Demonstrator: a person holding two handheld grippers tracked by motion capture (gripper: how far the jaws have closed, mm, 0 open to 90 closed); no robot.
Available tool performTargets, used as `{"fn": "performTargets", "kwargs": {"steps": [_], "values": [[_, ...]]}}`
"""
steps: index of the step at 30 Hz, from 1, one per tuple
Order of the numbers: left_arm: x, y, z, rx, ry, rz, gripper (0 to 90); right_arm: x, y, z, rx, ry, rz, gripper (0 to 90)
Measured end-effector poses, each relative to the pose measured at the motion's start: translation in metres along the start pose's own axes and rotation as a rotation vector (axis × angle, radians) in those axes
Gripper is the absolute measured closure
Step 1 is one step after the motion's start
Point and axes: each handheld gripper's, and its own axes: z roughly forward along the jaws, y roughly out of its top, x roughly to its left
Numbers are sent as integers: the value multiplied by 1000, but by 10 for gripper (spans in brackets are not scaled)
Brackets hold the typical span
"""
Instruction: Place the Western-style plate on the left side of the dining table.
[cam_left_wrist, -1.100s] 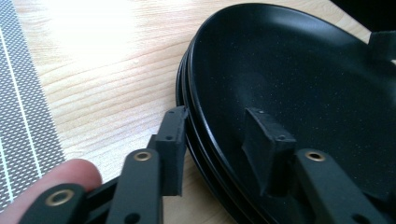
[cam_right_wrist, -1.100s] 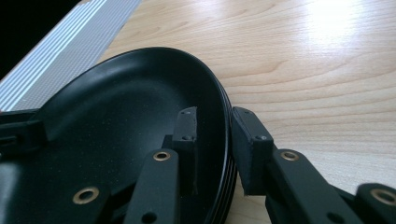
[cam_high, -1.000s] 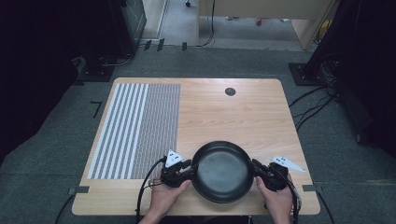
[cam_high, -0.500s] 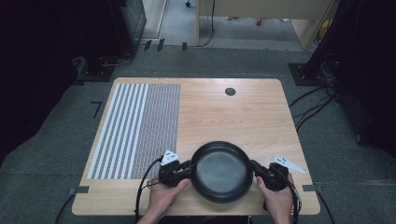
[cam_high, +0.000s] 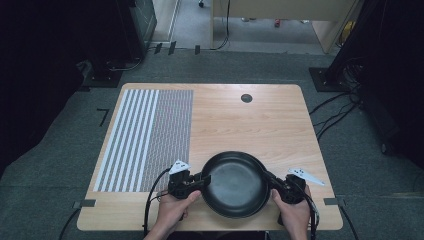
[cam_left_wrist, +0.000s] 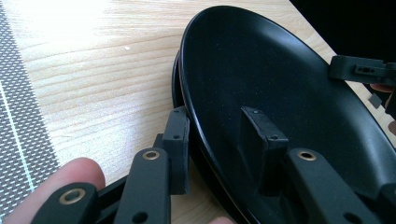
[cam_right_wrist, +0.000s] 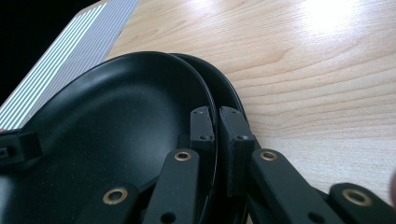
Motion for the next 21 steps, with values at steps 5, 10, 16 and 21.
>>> {"fn": "performTargets", "kwargs": {"steps": [5,10,16,21], "values": [[0,1,-1,9,4,-6,655,0,-1,2,-12,6,20,854],[0,4,-6,18,9,-24,655,0,-3,4,-6,32,40,855],[3,7,-16,19,18,-20,673,6,-5,8,-3,45,38,853],[6,5,-20,28,17,-3,693,7,-6,10,-2,49,52,848]]}}
